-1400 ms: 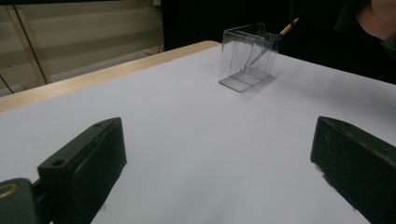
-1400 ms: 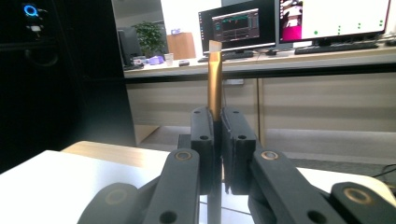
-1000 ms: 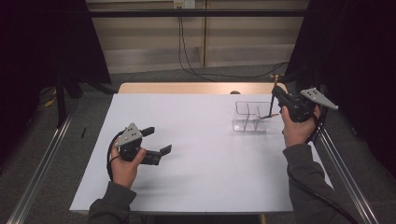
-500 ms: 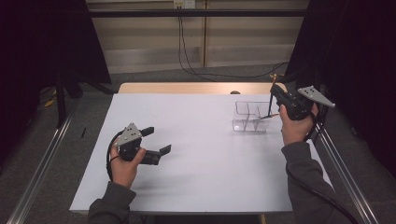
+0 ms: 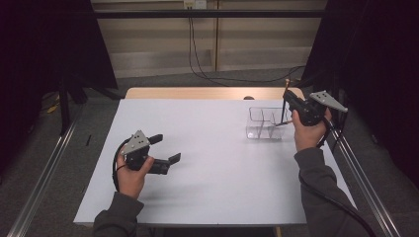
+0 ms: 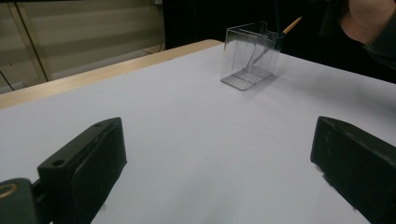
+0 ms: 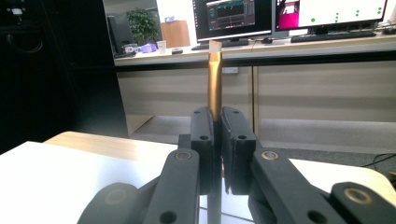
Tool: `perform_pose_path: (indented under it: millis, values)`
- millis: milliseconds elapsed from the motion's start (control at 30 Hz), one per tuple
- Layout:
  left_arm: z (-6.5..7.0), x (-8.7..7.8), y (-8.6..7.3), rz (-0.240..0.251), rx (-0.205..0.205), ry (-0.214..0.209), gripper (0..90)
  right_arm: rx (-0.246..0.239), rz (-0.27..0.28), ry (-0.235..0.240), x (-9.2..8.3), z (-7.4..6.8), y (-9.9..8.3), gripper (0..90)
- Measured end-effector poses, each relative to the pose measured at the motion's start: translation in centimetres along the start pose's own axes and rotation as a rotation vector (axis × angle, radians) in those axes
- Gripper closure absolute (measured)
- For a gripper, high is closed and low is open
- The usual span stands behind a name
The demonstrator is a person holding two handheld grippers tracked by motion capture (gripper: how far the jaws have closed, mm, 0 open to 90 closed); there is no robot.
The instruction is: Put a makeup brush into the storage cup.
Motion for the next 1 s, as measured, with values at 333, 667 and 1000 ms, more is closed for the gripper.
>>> perform_pose_path:
  millis: [333, 667, 1000]
  values:
    - [-0.2, -0.1, -0.1, -0.005, -0.006, 0.023, 3.1, 0.006, -0.012, 0.0, 0.6, 0.6, -0.8, 84.9]
    - [0.0, 0.0, 0.0, 0.0, 0.0, 0.009, 3.1, 0.005, -0.024, 0.005, 0.1, 0.7, -1.4, 84.9]
    - [0.1, 0.1, 0.1, -0.001, -0.004, 0.012, 3.1, 0.005, -0.034, -0.005, -0.5, 1.0, -1.7, 84.9]
Point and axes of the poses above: each handheld gripper's, and its own axes: x roughly forward along the jaws, y roughly out of its top, z roughly to its right, the point moved 6 cm from there along x, roughly forward along the jaws, and after that the axes turned 7 degrees about -z, right-handed, at the moved point
